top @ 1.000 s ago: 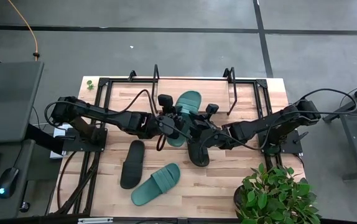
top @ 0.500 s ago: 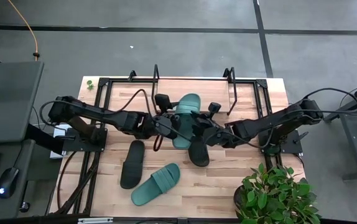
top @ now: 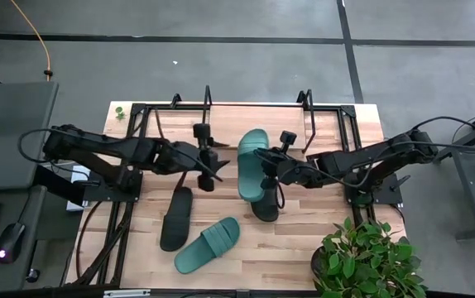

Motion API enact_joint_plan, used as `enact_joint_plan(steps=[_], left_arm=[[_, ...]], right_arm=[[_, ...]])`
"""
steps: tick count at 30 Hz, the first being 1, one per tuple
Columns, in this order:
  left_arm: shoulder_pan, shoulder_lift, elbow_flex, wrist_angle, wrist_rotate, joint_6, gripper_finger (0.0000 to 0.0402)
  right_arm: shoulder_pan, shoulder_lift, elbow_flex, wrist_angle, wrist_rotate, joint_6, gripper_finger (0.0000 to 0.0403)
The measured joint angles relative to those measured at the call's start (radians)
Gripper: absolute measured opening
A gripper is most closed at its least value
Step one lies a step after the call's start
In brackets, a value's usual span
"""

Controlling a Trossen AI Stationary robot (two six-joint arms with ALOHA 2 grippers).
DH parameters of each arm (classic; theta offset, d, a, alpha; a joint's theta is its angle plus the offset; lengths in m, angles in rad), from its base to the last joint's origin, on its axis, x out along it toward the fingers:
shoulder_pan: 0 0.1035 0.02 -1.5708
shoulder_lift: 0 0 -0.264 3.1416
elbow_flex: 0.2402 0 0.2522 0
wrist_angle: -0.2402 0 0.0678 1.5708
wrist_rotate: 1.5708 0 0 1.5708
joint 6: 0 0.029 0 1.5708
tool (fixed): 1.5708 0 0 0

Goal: Pick and place slides into the shelf
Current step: Put the top green slide on the shelf

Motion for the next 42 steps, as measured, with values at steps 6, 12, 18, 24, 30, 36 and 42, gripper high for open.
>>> enact_joint_plan(steps=[6,12,18,24,30,36,42], left_arm=[[0.001,-0.084,-0.130,0.040,0.007,-0.026,0.0195],[0.000,-0.196,-0.283,0.105,0.026,-0.067,0.0194],[0.000,-0.285,-0.399,0.232,0.073,-0.099,0.0193],[0.000,-0.330,-0.468,0.281,0.098,-0.104,0.0191],[0.000,-0.316,-0.474,0.306,0.133,-0.126,0.0188],[0.000,-0.296,-0.476,0.289,0.167,-0.147,0.0188],[0.000,-0.283,-0.475,0.290,0.178,-0.146,0.0188]], right_arm=[[-0.040,0.000,0.000,0.014,-0.111,-0.032,0.0000],[-0.084,-0.035,-0.063,0.113,-0.191,-0.074,0.0000],[-0.139,-0.184,-0.239,0.288,-0.225,-0.095,0.0000],[-0.170,-0.310,-0.382,0.333,-0.187,-0.120,0.0000],[-0.199,-0.344,-0.469,0.423,-0.164,-0.221,0.0000],[-0.236,-0.321,-0.473,0.448,-0.170,-0.284,0.0000],[-0.314,-0.312,-0.473,0.455,-0.287,-0.285,0.0000]])
